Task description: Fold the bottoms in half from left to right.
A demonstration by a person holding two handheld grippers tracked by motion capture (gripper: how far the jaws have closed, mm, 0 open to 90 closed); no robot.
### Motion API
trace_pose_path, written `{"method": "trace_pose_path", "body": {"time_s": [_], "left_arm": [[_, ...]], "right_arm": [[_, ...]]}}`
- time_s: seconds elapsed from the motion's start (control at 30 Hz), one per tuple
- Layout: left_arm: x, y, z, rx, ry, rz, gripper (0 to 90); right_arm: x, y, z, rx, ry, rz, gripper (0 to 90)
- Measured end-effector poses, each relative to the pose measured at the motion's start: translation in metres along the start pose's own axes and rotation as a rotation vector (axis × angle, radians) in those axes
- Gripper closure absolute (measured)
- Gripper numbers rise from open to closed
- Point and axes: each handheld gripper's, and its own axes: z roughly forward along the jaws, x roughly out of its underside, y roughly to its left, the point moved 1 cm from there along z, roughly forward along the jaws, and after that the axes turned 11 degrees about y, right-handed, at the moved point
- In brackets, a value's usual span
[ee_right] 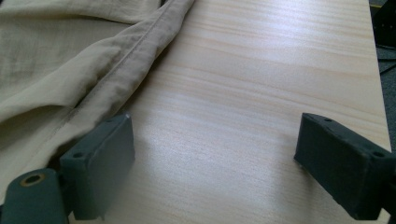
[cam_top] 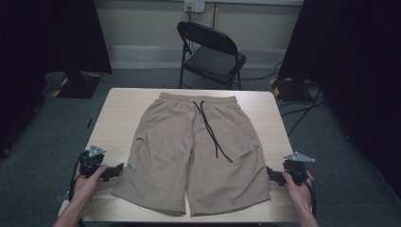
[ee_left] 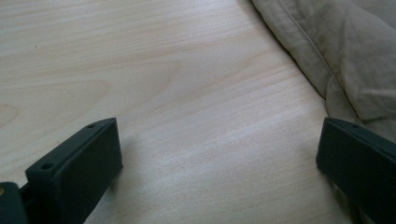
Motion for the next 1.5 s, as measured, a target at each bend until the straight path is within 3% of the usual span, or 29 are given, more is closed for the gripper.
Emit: {"method": "trace_pose_path", "body": {"time_s": [0.17, 0.23, 0.27, 0.3, 0.33, 0.4, 0.57, 0.6, 0.77, 0.87, 0.97, 1.13, 1.17, 1.2, 1.23, 1.3, 1.37, 1.4, 1.47, 1.5], "left_arm": [[-0.001, -0.002, -0.002, 0.01, 0.017, 0.002, 0.3], [-0.002, -0.004, -0.005, 0.02, 0.018, 0.012, 7.2], [-0.002, -0.004, -0.005, 0.02, 0.018, 0.012, 15.0], [-0.002, -0.005, -0.007, 0.029, 0.005, 0.008, 15.0], [-0.003, -0.004, -0.011, 0.033, -0.004, -0.011, 21.0], [-0.004, -0.005, -0.013, 0.025, -0.021, -0.032, 16.6], [-0.01, -0.011, -0.02, 0.007, -0.039, 0.026, 18.1], [-0.01, -0.013, -0.021, 0.012, -0.04, 0.04, 18.4], [-0.014, -0.024, -0.027, 0.064, -0.055, 0.071, 18.3], [-0.02, -0.028, -0.029, 0.077, -0.059, 0.074, 18.8], [-0.031, -0.031, -0.029, 0.075, -0.062, 0.104, 18.7], [-0.048, -0.038, -0.019, 0.105, -0.059, 0.137, 22.0], [-0.052, -0.04, -0.015, 0.106, -0.055, 0.145, 22.0], [-0.057, -0.042, -0.01, 0.112, -0.047, 0.158, 22.0], [-0.061, -0.043, -0.007, 0.116, -0.041, 0.171, 22.0], [-0.073, -0.045, 0.003, 0.118, -0.067, 0.171, 22.0], [-0.075, -0.045, 0.008, 0.132, -0.072, 0.167, 22.2], [-0.076, -0.044, 0.013, 0.139, -0.051, 0.174, 22.2], [-0.075, -0.046, 0.023, 0.126, -0.052, 0.215, 24.2], [-0.075, -0.046, 0.023, 0.126, -0.052, 0.215, 25.7]], "right_arm": [[0.0, 0.001, 0.0, 0.006, 0.0, 0.009, 11.0], [-0.002, 0.002, -0.001, 0.001, 0.008, 0.008, 13.9], [-0.002, 0.002, -0.001, 0.001, 0.008, 0.008, 13.9], [-0.002, 0.002, -0.002, 0.004, 0.008, 0.002, 14.3], [-0.004, 0.005, -0.004, 0.012, -0.002, -0.02, 14.7], [-0.005, 0.008, -0.007, 0.012, -0.009, -0.028, 16.5], [-0.004, 0.01, -0.015, 0.006, -0.035, -0.013, 16.9], [-0.005, 0.01, -0.019, 0.016, -0.045, -0.011, 16.9], [-0.02, 0.016, -0.029, -0.032, -0.078, -0.04, 15.4], [-0.032, 0.03, -0.026, -0.071, -0.084, -0.08, 15.4], [-0.047, 0.048, -0.019, -0.114, -0.085, -0.116, 15.3], [-0.08, 0.079, -0.004, -0.182, -0.095, -0.156, 15.2], [-0.08, 0.079, -0.004, -0.182, -0.095, -0.156, 15.2], [-0.09, 0.092, 0.006, -0.195, -0.085, -0.176, 15.2], [-0.09, 0.092, 0.006, -0.195, -0.085, -0.176, 15.2], [-0.099, 0.11, 0.022, -0.223, -0.05, -0.205, 15.2], [-0.101, 0.121, 0.032, -0.233, -0.03, -0.23, 15.2], [-0.101, 0.121, 0.032, -0.233, -0.03, -0.23, 15.2], [-0.099, 0.129, 0.044, -0.243, 0.007, -0.244, 15.3], [-0.099, 0.129, 0.044, -0.243, 0.007, -0.244, 15.3]]}}
